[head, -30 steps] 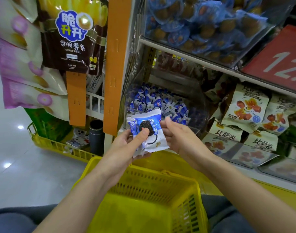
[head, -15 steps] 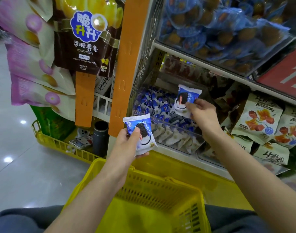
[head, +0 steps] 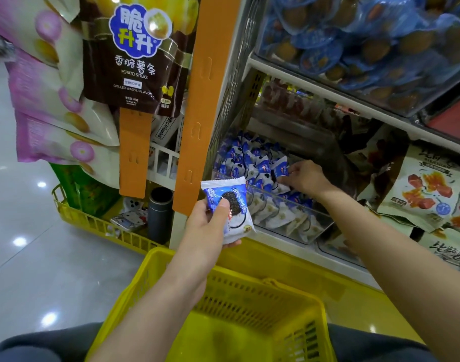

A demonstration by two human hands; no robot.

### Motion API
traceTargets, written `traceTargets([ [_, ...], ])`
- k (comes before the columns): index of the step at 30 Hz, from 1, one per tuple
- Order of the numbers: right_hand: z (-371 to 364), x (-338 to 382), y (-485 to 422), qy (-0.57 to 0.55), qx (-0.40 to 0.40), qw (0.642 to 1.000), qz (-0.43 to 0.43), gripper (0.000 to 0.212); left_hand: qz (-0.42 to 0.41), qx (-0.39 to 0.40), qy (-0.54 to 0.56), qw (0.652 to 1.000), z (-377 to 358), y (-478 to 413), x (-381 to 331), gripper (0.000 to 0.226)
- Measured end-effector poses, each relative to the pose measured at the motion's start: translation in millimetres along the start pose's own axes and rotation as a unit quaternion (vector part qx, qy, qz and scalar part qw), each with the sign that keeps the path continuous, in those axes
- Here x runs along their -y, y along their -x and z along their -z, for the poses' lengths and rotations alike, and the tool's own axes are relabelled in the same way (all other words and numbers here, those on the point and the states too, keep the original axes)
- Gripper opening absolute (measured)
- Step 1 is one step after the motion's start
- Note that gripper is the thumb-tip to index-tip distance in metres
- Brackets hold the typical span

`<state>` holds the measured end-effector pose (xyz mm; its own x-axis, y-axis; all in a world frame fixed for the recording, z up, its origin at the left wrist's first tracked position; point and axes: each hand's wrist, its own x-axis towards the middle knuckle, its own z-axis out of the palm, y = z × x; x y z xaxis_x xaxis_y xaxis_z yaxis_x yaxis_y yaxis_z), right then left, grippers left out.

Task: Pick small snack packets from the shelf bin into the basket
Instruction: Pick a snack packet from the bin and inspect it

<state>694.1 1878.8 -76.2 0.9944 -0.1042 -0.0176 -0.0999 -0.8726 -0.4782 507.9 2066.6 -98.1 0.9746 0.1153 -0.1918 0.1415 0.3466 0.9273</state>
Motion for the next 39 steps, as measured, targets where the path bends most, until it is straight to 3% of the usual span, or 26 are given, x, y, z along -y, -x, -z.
traceTargets([
  [5,-14,2,-12,-0.04,0.027,0.999,-0.014,0.046,-0.005,0.007,-0.007,1.0,-3,1,-2,0.031],
  [11,-14,5,-10,0.027,0.049,0.998,0.019,0.037,-0.002,0.004,-0.022,1.0,-4,0,0,0.029],
  [16,-6,20,41,-0.063,-0.104,0.98,0.155,0.024,-0.002,0.001,-0.042,0.999,-4,1,7,0.026],
  [18,-5,27,76,-0.13,-0.118,0.96,0.219,0.014,-0.003,0.01,-0.041,0.999,-6,1,9,0.024],
  [21,-12,27,126,-0.187,-0.04,0.95,0.247,0.015,-0.009,0.024,-0.046,0.999,-9,3,13,0.024],
  [28,-24,5,156,-0.354,0.131,0.923,0.081,0.024,-0.005,0.078,-0.102,0.992,-10,9,26,0.026],
  [33,-33,-11,162,-0.391,0.155,0.906,0.059,0.008,-0.009,0.073,-0.093,0.993,-10,9,31,0.013],
  [39,-43,-15,169,-0.379,0.165,0.904,0.112,0.007,-0.049,0.019,-0.158,0.986,-11,4,41,0.02],
])
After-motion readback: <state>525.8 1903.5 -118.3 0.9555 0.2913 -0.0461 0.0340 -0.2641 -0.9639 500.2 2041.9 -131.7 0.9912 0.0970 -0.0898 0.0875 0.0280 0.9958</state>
